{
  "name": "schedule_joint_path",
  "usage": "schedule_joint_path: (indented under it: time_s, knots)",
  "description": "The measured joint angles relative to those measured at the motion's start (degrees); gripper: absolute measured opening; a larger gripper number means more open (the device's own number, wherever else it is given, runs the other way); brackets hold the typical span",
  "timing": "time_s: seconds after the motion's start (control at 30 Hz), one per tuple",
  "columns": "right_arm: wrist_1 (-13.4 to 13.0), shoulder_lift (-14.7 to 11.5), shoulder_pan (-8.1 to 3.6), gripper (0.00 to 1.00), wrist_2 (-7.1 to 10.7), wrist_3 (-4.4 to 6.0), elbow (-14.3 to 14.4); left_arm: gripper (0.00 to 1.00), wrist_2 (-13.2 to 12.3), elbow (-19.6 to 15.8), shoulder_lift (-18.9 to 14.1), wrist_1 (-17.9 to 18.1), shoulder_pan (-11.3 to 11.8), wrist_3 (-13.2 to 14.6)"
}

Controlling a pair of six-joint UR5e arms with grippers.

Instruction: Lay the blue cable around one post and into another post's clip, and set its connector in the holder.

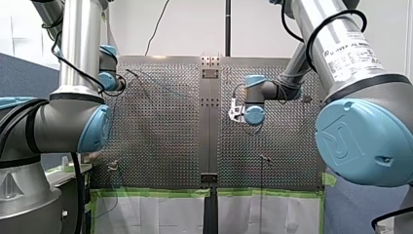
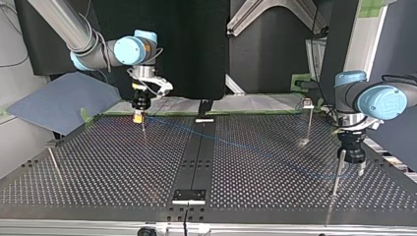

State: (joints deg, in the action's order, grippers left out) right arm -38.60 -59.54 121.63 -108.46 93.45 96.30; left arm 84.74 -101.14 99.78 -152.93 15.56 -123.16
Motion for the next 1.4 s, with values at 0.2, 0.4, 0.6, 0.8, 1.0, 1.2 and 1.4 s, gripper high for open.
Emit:
schedule_joint_path:
  time_s: [0.2, 0.4, 0.6, 0.8, 1.0, 1.2, 1.4]
  knots:
    - [-2.9, 1.7, -0.92, 0.00, -2.88, 0.16, 2.9, 1.00, 0.0, 0.0, 0.0, 0.0, 0.0, 0.0]
    - [-5.7, 4.4, -1.92, 0.00, -5.38, 1.59, 5.7, 1.00, 0.1, 0.0, 0.0, 0.0, 0.0, 0.0]
    - [-8.6, 7.3, -2.69, 0.00, -6.02, 3.16, 8.6, 1.00, 0.1, 0.0, 0.0, 0.0, 0.0, 0.0]
    - [-11.6, 10.2, -3.95, 0.00, -6.16, 3.27, 11.6, 1.00, 0.1, 0.0, 0.0, 0.0, 0.0, 0.0]
    - [-14.6, 13.2, -5.85, 0.00, -6.60, 2.72, 14.6, 1.00, 0.1, 0.0, 0.0, 0.0, 0.0, 0.0]
    - [-18.3, 16.9, -9.11, 0.00, -5.50, 2.50, 18.3, 1.00, 0.0, 0.0, 0.0, 0.0, 0.0, 0.0]
    - [-21.6, 20.2, -12.39, 0.00, -2.57, 2.59, 21.6, 1.00, 0.0, 0.0, 0.0, 0.0, 0.0, 0.0]
